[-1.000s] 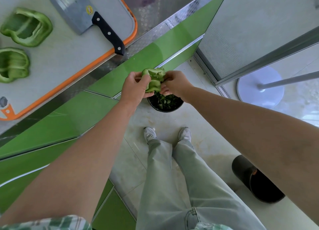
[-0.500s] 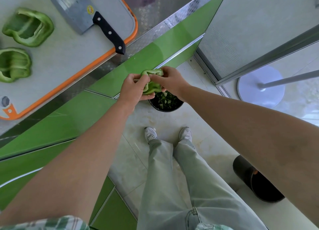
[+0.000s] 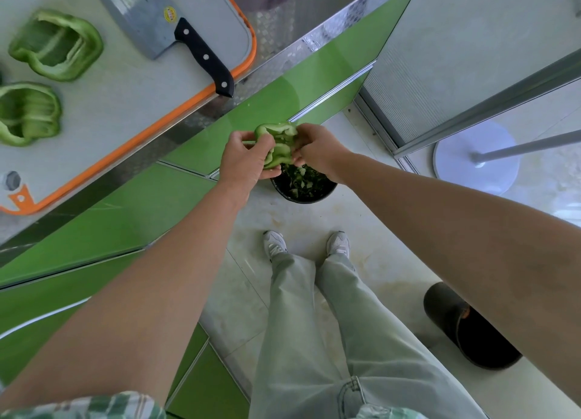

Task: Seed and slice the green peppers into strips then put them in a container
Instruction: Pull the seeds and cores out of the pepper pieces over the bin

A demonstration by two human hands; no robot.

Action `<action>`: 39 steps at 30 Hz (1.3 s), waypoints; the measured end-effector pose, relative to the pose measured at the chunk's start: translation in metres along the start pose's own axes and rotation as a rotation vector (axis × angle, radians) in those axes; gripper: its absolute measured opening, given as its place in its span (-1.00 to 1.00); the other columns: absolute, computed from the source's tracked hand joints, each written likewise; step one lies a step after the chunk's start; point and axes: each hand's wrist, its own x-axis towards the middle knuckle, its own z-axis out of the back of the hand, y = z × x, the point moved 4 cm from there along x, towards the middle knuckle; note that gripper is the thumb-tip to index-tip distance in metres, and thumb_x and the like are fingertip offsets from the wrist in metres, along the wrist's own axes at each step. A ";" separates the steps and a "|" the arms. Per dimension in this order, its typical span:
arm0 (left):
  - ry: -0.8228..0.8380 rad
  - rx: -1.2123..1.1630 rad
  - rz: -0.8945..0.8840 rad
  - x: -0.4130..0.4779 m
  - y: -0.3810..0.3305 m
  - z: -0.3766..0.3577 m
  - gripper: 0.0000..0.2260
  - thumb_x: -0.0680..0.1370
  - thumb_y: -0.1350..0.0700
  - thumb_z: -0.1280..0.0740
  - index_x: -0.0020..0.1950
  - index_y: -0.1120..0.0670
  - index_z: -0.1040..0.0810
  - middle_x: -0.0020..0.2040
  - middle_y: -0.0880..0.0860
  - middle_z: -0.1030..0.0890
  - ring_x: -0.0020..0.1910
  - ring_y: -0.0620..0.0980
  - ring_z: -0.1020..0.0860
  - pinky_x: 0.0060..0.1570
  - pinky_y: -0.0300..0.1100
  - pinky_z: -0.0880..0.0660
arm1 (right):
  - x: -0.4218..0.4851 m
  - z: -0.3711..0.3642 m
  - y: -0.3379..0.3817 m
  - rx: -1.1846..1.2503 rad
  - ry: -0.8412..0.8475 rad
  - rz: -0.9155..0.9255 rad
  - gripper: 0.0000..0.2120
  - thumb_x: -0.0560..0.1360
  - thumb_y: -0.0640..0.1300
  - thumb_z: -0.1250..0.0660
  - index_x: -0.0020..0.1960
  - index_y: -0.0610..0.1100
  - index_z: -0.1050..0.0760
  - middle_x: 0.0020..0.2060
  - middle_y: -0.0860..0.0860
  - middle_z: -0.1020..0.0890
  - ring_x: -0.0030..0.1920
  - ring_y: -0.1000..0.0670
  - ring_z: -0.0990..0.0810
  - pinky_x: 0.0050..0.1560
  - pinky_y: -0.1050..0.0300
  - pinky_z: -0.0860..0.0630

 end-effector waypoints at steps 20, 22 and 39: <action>0.245 0.084 0.096 -0.006 -0.002 -0.016 -0.75 0.54 0.19 -0.33 0.21 0.08 -0.44 0.05 0.25 -0.62 -0.20 0.19 -0.64 -0.13 0.05 -0.66 | 0.004 0.013 0.010 -0.110 -0.304 0.184 -0.78 0.51 -0.19 -0.29 0.14 -0.18 -0.54 -0.14 -0.04 -0.64 -0.22 0.03 -0.59 -0.26 0.23 -0.52; 0.243 0.079 0.091 -0.006 -0.002 -0.017 -0.74 0.53 0.21 -0.34 0.20 0.07 -0.43 0.11 0.28 -0.61 -0.17 0.19 -0.64 -0.08 0.09 -0.65 | 0.003 0.011 0.010 -0.047 -0.294 0.184 -0.77 0.51 -0.25 -0.27 0.14 -0.19 -0.55 -0.16 0.00 -0.62 -0.27 0.11 -0.57 -0.31 0.33 -0.50; 0.174 0.037 0.071 0.001 -0.003 -0.015 -0.82 0.53 0.21 -0.33 0.11 0.08 -0.43 -0.05 0.19 -0.60 -0.21 0.16 -0.64 -0.12 0.08 -0.65 | 0.001 0.016 0.006 0.036 -0.150 0.157 -0.59 0.42 -0.49 -0.07 0.10 -0.15 -0.49 -0.25 0.01 -0.59 -0.28 0.06 -0.54 -0.18 0.11 -0.54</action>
